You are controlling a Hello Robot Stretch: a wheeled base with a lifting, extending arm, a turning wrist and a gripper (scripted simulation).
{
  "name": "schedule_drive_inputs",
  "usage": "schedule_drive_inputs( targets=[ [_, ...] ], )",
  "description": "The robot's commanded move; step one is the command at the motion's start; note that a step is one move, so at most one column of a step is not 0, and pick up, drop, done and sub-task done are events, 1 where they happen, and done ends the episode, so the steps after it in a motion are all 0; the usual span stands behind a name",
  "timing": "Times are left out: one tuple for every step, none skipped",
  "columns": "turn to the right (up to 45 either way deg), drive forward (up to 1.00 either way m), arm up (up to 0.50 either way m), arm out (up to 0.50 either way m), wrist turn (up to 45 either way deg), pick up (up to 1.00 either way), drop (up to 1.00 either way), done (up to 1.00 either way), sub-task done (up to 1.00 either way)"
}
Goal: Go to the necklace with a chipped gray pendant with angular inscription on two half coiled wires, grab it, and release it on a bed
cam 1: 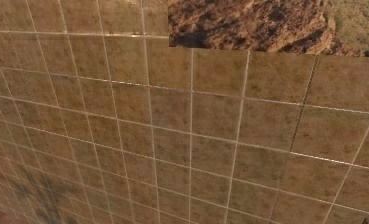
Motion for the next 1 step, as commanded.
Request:
schedule_drive_inputs(
  targets=[
    [0.0,0.0,0.0,0.0,-45.0,0.0,0.0,0.0,0.0]
  ],
)
